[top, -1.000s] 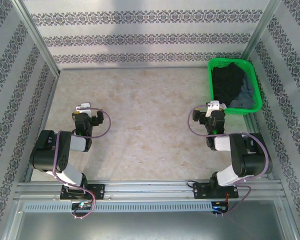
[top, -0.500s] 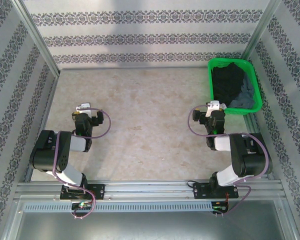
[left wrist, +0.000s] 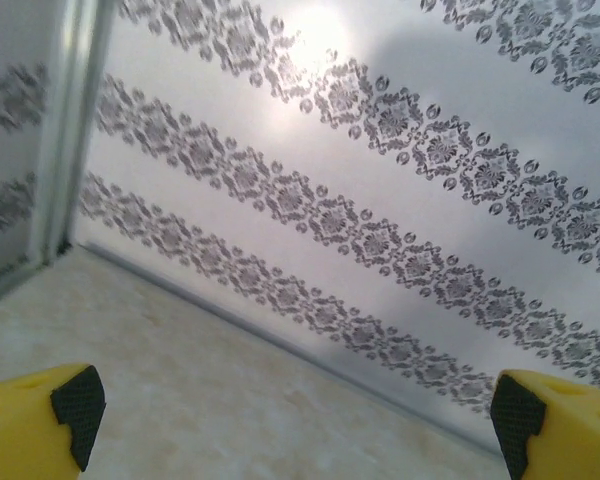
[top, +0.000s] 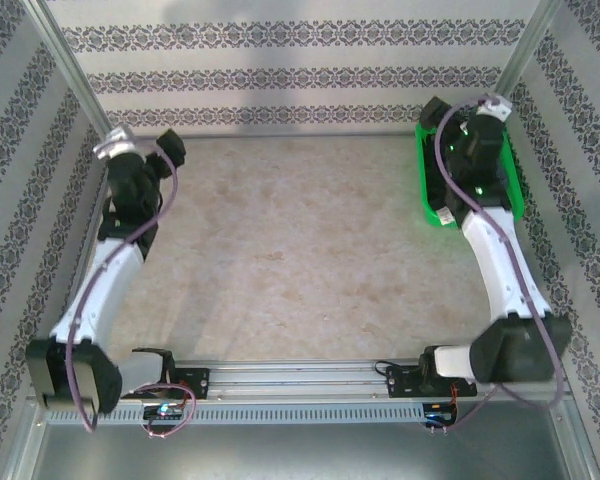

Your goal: Fold and stack the t-shirts

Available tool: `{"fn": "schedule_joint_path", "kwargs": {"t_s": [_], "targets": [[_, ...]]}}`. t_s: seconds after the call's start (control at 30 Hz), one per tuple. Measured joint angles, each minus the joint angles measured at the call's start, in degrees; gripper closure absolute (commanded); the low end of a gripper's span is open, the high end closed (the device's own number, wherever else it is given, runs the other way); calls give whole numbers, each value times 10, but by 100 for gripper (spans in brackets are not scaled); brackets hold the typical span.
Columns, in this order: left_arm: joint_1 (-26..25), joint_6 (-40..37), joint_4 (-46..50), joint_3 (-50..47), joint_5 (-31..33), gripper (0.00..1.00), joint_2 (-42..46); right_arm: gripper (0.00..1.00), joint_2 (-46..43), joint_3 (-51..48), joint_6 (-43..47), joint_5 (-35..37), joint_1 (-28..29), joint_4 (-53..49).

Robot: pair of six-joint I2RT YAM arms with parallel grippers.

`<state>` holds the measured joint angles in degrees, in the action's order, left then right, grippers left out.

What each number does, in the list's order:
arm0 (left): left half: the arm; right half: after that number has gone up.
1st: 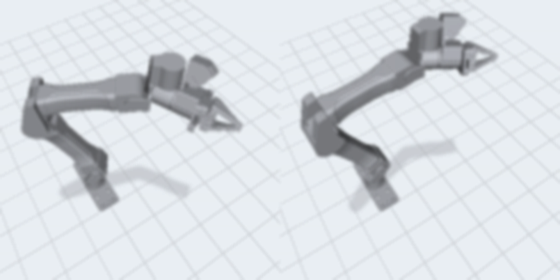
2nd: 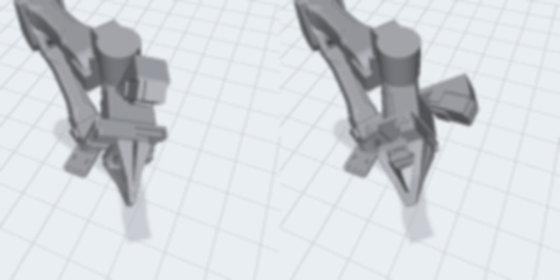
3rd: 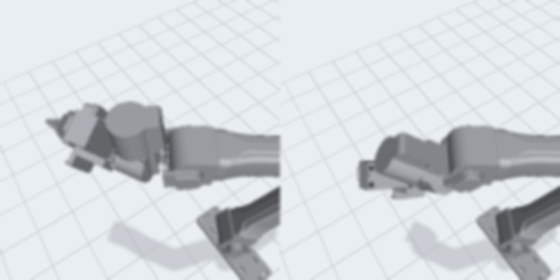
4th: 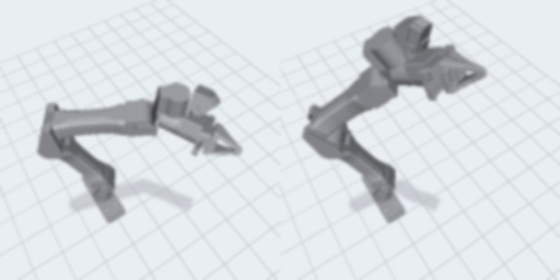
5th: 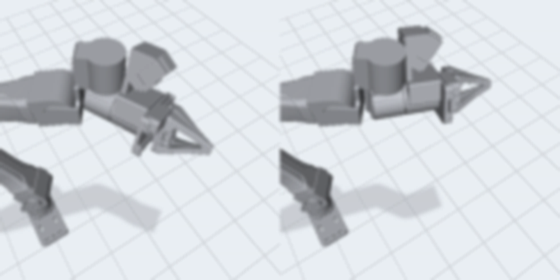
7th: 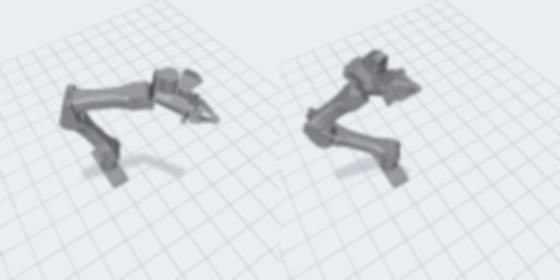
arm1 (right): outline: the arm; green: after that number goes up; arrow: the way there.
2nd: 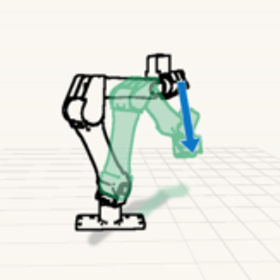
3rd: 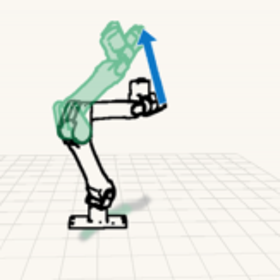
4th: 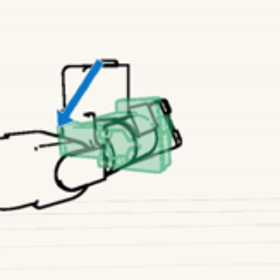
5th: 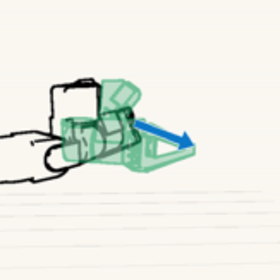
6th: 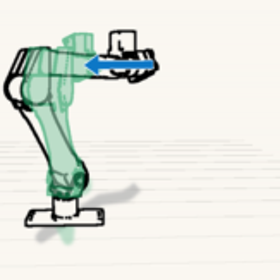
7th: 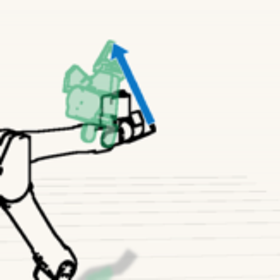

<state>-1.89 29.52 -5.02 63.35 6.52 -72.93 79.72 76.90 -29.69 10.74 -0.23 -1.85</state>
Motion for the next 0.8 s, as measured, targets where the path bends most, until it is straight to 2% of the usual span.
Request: {"fn": "schedule_joint_path", "kwargs": {"t_s": [0.1, 0.27, 0.43, 0.67, 0.8], "targets": [[-42, 35, 65, 73, -62, 0, -90, 12, 77, 51, -43, 40, -10, -80], [-128, 74, 148, 97, -147, 11, -156, 17, 245, 173, -107, 60, -55, -204], [-184, 110, 166, 83, -184, 20, -146, 20, 363, 275, -161, 63, -79, -320], [-204, 139, 180, 28, -187, 28, -93, 28, 438, 296, -211, 14, -93, -404], [-205, 146, 184, 17, -183, 32, -78, 42, 468, 298, -239, -15, -94, -414]]}}
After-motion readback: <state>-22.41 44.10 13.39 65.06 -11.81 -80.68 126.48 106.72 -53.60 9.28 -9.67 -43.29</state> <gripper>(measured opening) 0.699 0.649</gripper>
